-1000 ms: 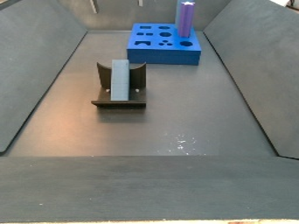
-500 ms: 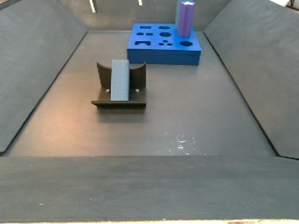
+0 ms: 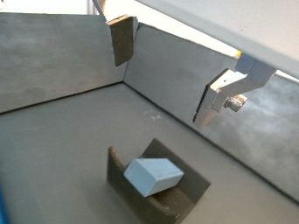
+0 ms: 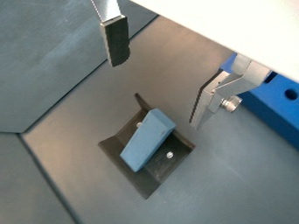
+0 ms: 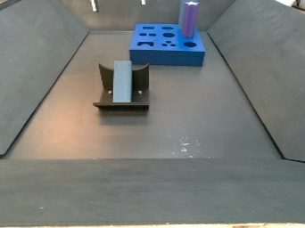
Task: Pick up the rectangle object. Move up. Place the rectangle object on the fixture. Regrasp the rectangle object. Move to above the board. Insert the rectangle object.
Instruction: Regrasp the rectangle object.
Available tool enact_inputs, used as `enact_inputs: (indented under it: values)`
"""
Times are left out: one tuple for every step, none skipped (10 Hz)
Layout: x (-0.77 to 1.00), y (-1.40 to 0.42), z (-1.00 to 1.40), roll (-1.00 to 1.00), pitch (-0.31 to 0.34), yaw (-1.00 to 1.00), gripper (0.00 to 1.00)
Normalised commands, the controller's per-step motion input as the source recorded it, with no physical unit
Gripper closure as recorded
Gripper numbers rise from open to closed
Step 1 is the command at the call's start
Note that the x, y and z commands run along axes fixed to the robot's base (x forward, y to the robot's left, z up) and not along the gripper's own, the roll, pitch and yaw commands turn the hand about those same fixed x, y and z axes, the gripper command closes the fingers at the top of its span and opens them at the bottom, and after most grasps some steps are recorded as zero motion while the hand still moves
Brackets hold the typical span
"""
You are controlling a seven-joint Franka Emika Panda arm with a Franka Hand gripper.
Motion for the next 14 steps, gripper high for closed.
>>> enact_inputs:
  values:
    - [0.00,-0.02,0.00,1.00,-0.025,0.03,0.00]
    - [0.01,-0.02,0.00,1.00,-0.023,0.03,0.00]
    - [0.01,-0.03,0.00,1.00,-0.018,0.03,0.00]
    - [0.02,-0.02,-0.01,1.00,-0.013,0.03,0.00]
    - [0.02,-0.03,-0.01,1.00,-0.004,0.03,0.00]
    - [0.03,-0.03,-0.01,1.00,0.007,0.04,0.00]
    - [0.04,-0.03,-0.01,1.00,0.016,0.04,0.00]
    - [0.05,-0.03,-0.01,1.00,0.033,0.04,0.00]
    - [0.05,-0.03,-0.02,1.00,0.041,0.05,0.00]
    - [0.06,-0.03,-0.02,1.00,0.065,0.05,0.00]
    - [0.06,-0.04,-0.01,1.00,0.087,0.06,0.00]
    - [0.08,-0.04,-0.01,1.00,0.126,0.08,0.00]
    - [0.08,-0.04,-0.01,1.00,0.161,0.10,0.00]
    - [0.09,-0.04,-0.02,1.00,0.203,0.14,0.00]
